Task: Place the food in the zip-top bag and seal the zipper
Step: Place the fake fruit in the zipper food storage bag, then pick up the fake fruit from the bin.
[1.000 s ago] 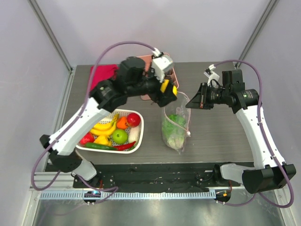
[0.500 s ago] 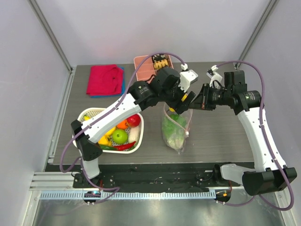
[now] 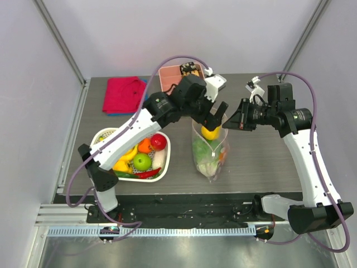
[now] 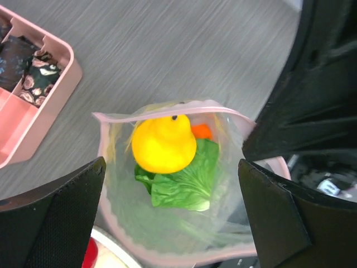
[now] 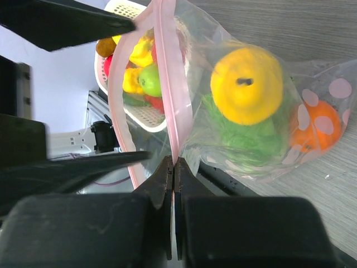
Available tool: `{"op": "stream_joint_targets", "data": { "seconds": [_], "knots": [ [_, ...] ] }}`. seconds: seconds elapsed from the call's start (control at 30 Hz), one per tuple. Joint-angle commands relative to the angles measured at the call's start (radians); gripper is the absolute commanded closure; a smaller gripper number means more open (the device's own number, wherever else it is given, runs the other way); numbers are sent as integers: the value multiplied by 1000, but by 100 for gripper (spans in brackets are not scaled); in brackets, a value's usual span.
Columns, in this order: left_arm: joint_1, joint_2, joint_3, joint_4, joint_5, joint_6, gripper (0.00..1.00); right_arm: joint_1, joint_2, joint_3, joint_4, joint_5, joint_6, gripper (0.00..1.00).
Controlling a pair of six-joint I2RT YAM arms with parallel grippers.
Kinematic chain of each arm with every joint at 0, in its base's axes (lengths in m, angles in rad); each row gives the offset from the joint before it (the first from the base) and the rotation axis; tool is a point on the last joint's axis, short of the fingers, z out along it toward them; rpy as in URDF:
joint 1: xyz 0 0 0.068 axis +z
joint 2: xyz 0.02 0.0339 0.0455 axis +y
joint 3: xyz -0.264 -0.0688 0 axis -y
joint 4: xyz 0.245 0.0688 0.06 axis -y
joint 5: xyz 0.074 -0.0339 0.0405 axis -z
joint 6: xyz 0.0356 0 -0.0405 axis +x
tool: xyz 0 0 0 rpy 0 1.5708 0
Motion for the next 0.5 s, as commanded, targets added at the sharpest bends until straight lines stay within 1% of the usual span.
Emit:
{"op": "stream_joint_targets", "data": {
  "seconds": [0.0,0.07,0.1,0.13,0.17,0.23,0.27,0.3,0.33,0.4,0.47],
  "knots": [
    [131,-168,25,32,222,-67,0,-1,-15,49,9,-7,11,99],
    [209,-235,-10,21,244,-99,0,-1,-15,55,9,-7,9,99],
    [314,-260,-79,4,319,-106,0,-2,-13,58,9,-5,10,99],
    [368,-278,-114,-7,358,-100,0,-4,-15,58,9,-4,10,99],
    [463,-313,-160,-26,399,-30,0,-2,-10,58,9,-5,9,99],
    [531,-346,-278,-95,451,70,0,-4,-7,58,11,-4,6,99],
    [577,-385,-321,-109,452,157,0,-2,-6,56,12,-4,7,99],
    [591,-398,-410,-122,456,219,0,-4,-6,56,12,-4,7,99],
    [605,-413,-449,-157,471,273,0,-4,-4,56,12,-4,6,99],
    [630,-445,-533,-157,461,356,0,-4,2,55,17,-2,6,99],
    [630,-453,-627,-139,433,385,0,-4,8,53,18,-2,6,99]
  ]
}}
